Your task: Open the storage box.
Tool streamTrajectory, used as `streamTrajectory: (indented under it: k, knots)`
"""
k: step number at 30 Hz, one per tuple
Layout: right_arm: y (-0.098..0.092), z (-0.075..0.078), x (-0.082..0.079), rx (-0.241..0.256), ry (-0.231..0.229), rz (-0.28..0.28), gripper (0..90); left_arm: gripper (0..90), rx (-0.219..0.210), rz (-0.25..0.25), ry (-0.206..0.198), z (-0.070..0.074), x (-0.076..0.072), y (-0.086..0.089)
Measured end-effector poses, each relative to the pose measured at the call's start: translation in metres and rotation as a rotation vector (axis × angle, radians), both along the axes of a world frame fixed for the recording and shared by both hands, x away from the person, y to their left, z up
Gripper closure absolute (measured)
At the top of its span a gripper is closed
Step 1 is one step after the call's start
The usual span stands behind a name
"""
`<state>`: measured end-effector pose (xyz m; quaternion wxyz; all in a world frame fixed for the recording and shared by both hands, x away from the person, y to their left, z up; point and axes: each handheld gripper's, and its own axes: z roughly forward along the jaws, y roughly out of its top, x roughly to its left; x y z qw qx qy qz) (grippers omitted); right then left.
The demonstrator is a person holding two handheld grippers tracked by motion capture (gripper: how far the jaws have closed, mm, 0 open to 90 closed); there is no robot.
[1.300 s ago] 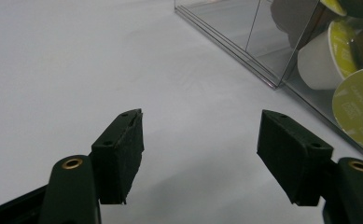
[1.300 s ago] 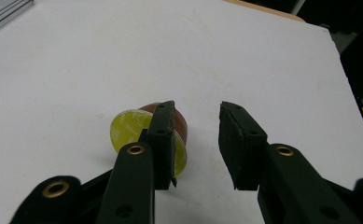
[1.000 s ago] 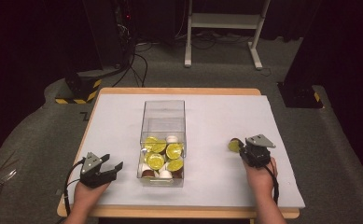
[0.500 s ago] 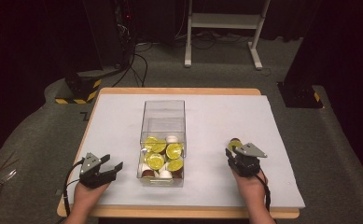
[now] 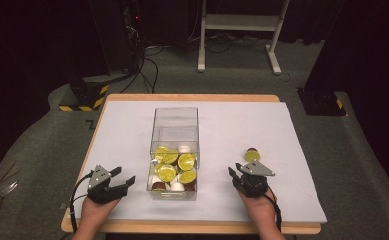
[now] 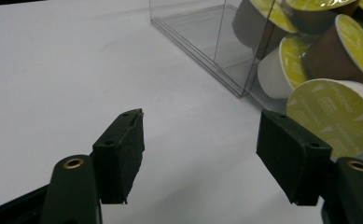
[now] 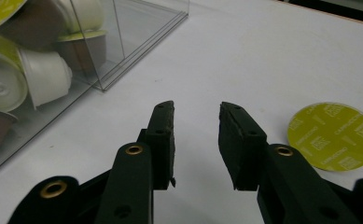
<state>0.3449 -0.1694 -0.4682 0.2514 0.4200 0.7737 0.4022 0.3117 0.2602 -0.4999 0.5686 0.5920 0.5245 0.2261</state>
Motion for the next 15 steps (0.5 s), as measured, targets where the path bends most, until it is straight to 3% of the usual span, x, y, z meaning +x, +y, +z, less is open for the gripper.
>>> streamTrajectory:
  k: [15]
  knots:
    - [0.0079, -0.006, -0.0027, 0.005, 0.026, 0.039, 65.6, 31.6, -0.017, -0.029, -0.004, 0.0032, -0.0034, -0.0057]
